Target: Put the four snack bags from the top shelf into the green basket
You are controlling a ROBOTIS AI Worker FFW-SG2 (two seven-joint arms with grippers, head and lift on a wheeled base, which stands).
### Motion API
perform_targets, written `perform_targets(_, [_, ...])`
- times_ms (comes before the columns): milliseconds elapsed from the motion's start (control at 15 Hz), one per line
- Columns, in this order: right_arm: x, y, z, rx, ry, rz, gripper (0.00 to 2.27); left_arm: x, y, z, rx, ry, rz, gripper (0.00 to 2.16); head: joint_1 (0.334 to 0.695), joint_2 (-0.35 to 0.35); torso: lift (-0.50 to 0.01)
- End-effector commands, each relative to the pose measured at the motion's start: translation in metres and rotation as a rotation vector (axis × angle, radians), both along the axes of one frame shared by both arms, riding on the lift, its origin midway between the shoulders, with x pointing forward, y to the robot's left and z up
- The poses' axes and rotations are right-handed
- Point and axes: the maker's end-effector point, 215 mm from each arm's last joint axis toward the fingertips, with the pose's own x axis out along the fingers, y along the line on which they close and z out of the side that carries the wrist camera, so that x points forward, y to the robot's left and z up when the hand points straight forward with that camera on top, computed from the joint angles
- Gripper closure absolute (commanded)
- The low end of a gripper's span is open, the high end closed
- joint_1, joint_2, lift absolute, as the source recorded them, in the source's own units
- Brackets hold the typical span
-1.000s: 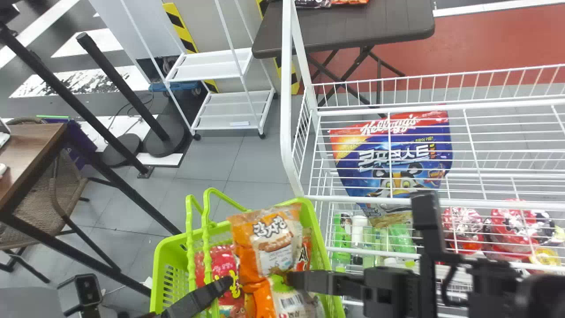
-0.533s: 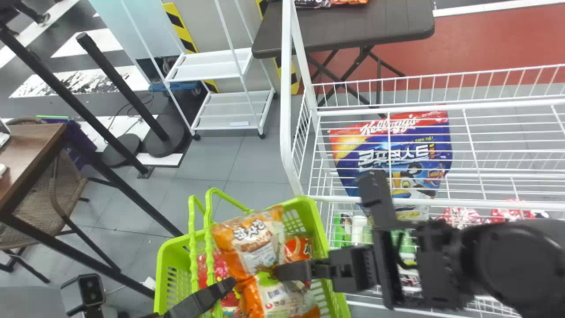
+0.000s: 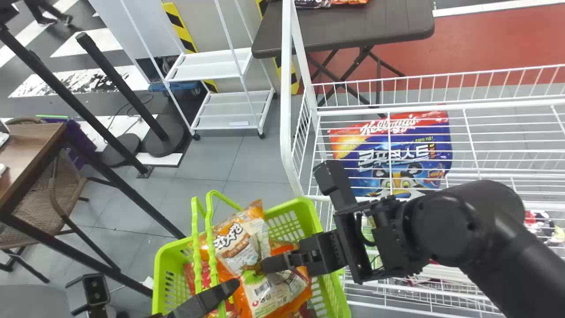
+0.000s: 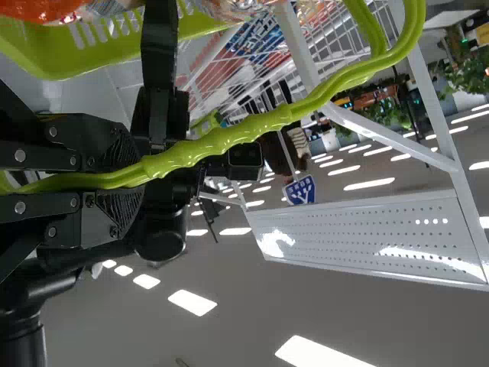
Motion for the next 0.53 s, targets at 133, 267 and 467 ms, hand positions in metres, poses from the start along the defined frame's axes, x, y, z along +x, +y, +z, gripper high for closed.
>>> perform_targets(133, [-0.009,-0.012,0.039,0.120,0.090,-0.002,0.00,0.000,0.002,0.002,-0.008,-0.007,0.004,2.15,0.695,0.350,0.000])
perform_targets(267, [0.003,-0.034,0.076,0.184,0.070,-0.043,0.00,0.000,0.001,0.001,-0.010,-0.006,0.004,2.15,0.695,0.350,0.000])
perform_targets(467, [0.059,-0.113,0.099,0.155,-0.110,-0.244,0.03,0.000,0.003,0.001,-0.007,-0.006,0.008,2.15,0.695,0.350,0.000])
